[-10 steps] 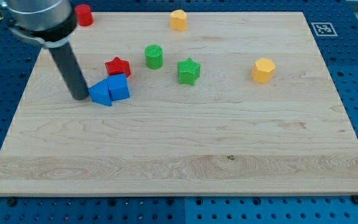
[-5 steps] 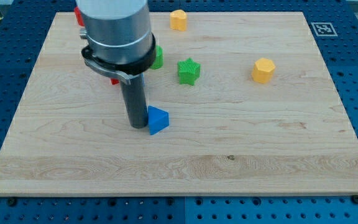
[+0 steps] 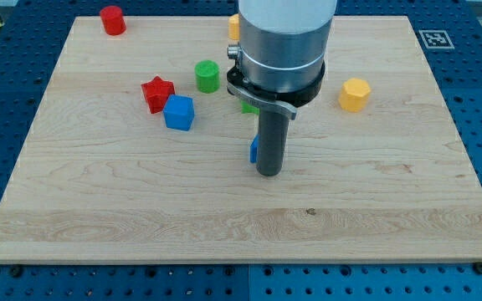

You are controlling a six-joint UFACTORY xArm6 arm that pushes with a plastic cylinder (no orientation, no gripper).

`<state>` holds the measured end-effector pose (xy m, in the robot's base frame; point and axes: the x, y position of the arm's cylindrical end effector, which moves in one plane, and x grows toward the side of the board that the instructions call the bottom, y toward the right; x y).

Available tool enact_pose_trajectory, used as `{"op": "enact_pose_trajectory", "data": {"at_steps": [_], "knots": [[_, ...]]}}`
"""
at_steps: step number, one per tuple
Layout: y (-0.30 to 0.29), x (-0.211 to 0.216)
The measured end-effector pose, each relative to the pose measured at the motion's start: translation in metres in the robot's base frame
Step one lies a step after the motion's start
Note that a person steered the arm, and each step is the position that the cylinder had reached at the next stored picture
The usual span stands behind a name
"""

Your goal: Slide the blue triangle above the yellow hexagon

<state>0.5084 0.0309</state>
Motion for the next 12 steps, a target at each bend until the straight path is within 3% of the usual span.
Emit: {"op": "enact_pose_trajectory", "data": {"at_steps": [4, 7, 9, 10, 12], "knots": [[-0.04, -0.023], [0.032, -0.061], [0.02, -0.044], [-0.015, -0.044], [0.011, -0.074]]}}
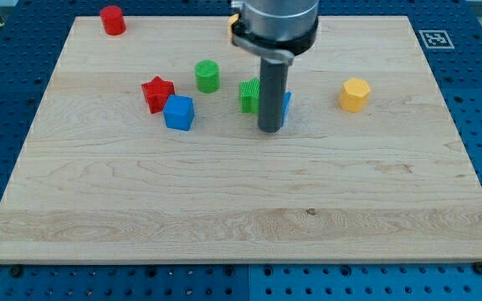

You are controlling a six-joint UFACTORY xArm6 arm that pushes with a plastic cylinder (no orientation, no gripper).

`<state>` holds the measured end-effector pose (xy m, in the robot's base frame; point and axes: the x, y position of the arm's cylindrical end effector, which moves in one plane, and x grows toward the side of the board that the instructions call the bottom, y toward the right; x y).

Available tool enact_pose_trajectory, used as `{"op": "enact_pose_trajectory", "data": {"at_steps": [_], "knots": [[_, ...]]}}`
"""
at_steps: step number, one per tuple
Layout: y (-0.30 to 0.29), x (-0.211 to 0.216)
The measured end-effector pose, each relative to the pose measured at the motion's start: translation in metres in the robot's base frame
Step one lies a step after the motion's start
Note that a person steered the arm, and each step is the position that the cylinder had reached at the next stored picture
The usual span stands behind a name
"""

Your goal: Slide the blue triangle above the yellow hexagon

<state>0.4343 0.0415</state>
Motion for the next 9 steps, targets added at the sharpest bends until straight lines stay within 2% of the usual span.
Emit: {"op": "enact_pose_trajectory", "data": {"at_steps": [6, 8, 9], "knots": [[0.033, -0.126], [0.071, -0.134], [0.095, -0.119]]}}
